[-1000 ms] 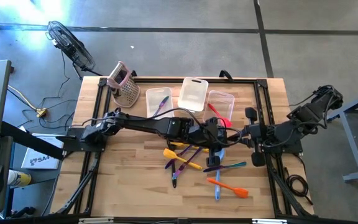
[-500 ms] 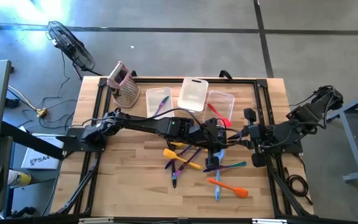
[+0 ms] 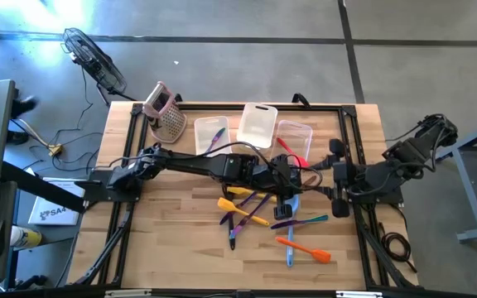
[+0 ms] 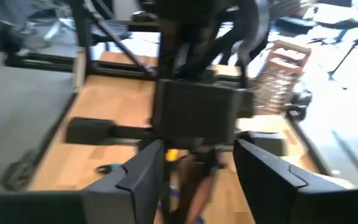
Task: Pick & Place Kitchen Items
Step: Put the violet table knife into the left white bin
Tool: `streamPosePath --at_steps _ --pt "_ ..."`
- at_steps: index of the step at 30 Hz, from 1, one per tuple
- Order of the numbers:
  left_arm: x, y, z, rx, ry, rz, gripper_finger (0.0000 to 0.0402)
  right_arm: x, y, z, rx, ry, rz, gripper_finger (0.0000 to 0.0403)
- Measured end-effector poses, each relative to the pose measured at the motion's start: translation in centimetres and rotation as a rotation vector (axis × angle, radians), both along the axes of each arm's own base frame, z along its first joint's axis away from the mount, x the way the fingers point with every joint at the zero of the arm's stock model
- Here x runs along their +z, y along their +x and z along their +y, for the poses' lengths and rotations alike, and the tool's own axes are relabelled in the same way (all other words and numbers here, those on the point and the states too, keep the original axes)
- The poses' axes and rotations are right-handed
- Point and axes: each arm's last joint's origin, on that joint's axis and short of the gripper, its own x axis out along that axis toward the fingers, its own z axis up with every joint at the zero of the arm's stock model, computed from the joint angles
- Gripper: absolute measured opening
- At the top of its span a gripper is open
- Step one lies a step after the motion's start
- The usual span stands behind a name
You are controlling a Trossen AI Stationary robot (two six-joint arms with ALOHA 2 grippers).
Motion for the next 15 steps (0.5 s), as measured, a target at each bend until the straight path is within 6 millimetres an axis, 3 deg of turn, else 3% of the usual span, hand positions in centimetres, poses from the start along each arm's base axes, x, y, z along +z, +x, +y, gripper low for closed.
streamPosePath --at_steps 8,15 --pt "-0.3 -0.4 0.2 0.078 -0.032 0.046 0.0007 0.6 -1.1 -0.7 -0.005 0.016 -0.034 0.0197" --pt "0.3 -1.4 1.9 0.169 -0.094 0.101 0.0007 1.8 -3.8 -1.2 0.071 0.066 -0.098 0.0197"
